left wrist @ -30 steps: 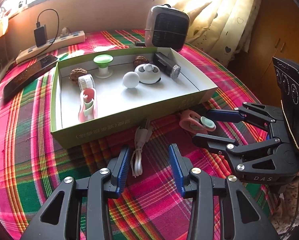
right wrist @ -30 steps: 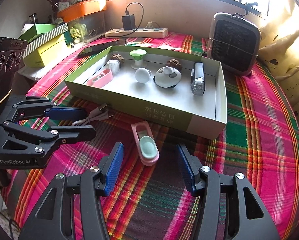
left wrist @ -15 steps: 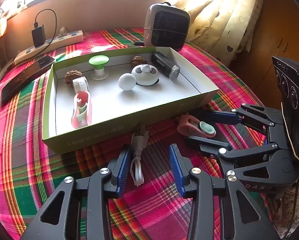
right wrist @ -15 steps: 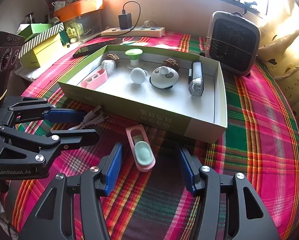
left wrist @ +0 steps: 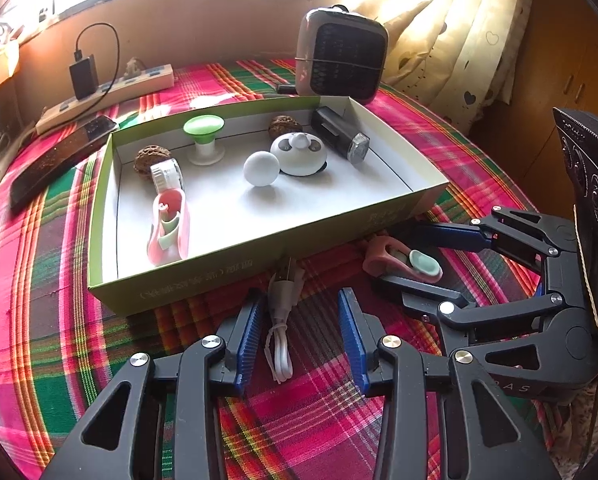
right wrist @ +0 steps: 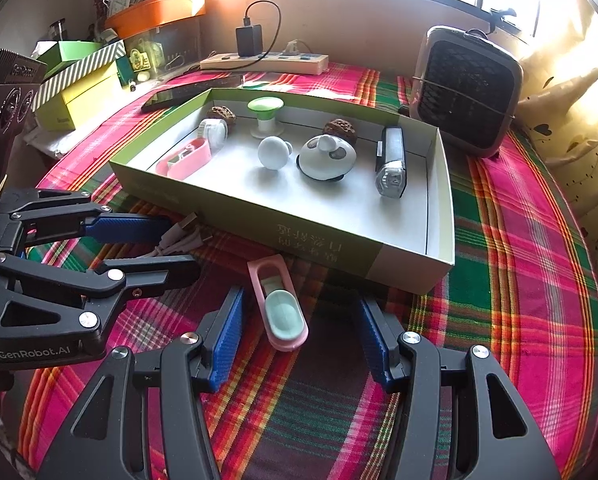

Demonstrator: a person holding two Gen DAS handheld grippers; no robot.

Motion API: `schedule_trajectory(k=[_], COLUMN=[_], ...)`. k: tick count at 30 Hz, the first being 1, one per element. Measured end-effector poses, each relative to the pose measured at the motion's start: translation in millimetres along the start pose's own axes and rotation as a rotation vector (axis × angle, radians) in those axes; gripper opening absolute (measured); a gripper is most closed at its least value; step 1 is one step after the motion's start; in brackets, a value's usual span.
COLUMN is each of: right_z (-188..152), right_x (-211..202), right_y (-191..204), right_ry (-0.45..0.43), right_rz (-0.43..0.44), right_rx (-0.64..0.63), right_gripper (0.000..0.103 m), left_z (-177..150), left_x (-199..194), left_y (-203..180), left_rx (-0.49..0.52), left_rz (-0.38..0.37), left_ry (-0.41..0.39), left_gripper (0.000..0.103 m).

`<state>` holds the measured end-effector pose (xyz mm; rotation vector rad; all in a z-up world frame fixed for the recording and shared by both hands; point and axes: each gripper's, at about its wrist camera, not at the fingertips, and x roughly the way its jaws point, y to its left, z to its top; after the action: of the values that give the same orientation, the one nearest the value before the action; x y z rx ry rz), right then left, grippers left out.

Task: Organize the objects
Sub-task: 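Close the left tool on the white cable while the right tool grasps the pink-and-mint clip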

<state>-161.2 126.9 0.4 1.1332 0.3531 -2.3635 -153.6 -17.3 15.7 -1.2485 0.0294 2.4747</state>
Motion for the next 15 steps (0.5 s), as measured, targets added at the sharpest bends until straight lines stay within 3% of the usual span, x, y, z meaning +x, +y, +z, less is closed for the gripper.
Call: schedule_trajectory(k=[15], right_z=[-0.1], right_x=[-0.3], right_y=[7.6], right_ry=[-0.008], right_rz=[0.026], right_rx=[-0.022], right_gripper=[0.035], left_z=[-0.7], left_x=[0.1], left_y=[4.5], left_rx=[-0.019], left_rz=[0.033], left_ry=[-0.007], left_gripper=[0.020])
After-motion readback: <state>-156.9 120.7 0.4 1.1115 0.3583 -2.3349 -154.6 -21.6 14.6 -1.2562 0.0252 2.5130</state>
